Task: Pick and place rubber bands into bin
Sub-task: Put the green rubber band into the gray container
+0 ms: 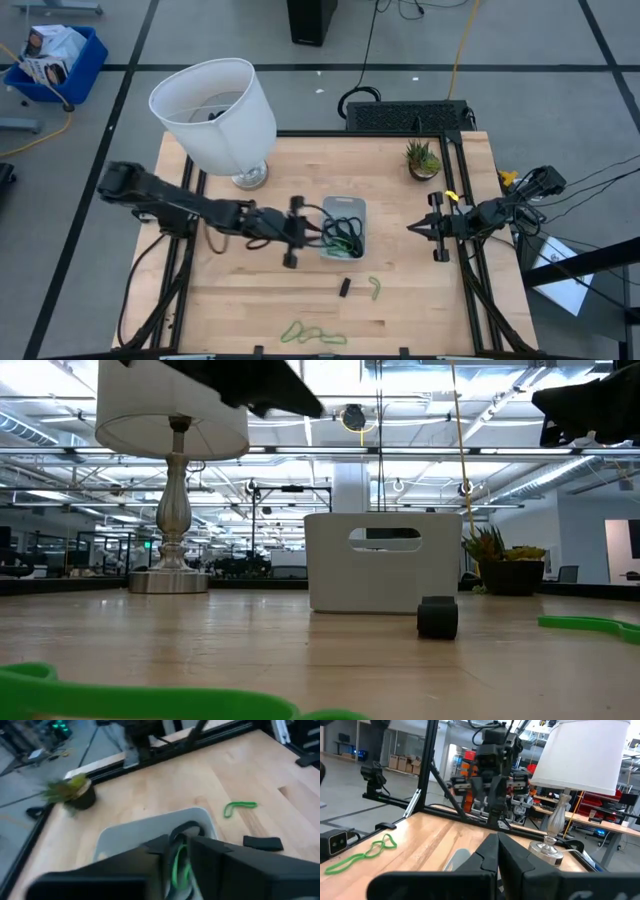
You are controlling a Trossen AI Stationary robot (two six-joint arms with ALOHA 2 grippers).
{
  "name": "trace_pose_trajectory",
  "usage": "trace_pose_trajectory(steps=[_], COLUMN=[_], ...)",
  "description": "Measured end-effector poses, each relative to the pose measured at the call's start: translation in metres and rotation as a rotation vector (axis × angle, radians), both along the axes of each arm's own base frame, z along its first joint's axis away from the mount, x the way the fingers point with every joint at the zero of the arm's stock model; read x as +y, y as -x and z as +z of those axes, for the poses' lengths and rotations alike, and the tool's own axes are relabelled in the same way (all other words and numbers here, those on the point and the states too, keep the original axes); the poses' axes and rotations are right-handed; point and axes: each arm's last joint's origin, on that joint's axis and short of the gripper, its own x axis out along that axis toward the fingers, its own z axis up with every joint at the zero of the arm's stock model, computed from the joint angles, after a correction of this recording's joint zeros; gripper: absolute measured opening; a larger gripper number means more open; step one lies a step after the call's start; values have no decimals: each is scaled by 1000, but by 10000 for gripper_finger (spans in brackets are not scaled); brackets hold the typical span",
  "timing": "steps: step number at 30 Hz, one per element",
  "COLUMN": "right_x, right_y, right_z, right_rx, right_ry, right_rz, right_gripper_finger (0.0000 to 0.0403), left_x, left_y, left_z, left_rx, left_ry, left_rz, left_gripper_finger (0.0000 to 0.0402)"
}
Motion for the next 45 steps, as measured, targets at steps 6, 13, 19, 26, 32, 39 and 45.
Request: trace_pose_trajectory(steps=[6, 13, 19, 26, 32, 39, 45], right_x=[0, 0, 0, 0, 0, 0, 0], right_y=[0, -1, -1, -1, -1, -1, -1], right_z=[0, -1, -1, -1, 0, 0, 0], right_rx=[7, 16, 17, 7, 4, 4, 5], right_ry=[-30, -70, -73, -78, -79, -79, -86], right_rz=[6, 11, 11, 8, 8, 7, 7], right_gripper_finger=[0, 0, 0, 0, 0, 0, 0], left_x=[6, 11, 21, 22, 23, 24, 22], left_y=[58, 126, 167, 182, 186, 188, 189], left_z=[7, 1, -16, -43, -59, -70, -74], left_rx=[-64, -320, -459, -479, -562, -541, -518], left_ry=[19, 52, 95, 135, 160, 149, 155], left_rz=[34, 124, 212, 51, -3, -4, -53], left_gripper_finger=[10, 5, 3, 2, 2, 2, 3])
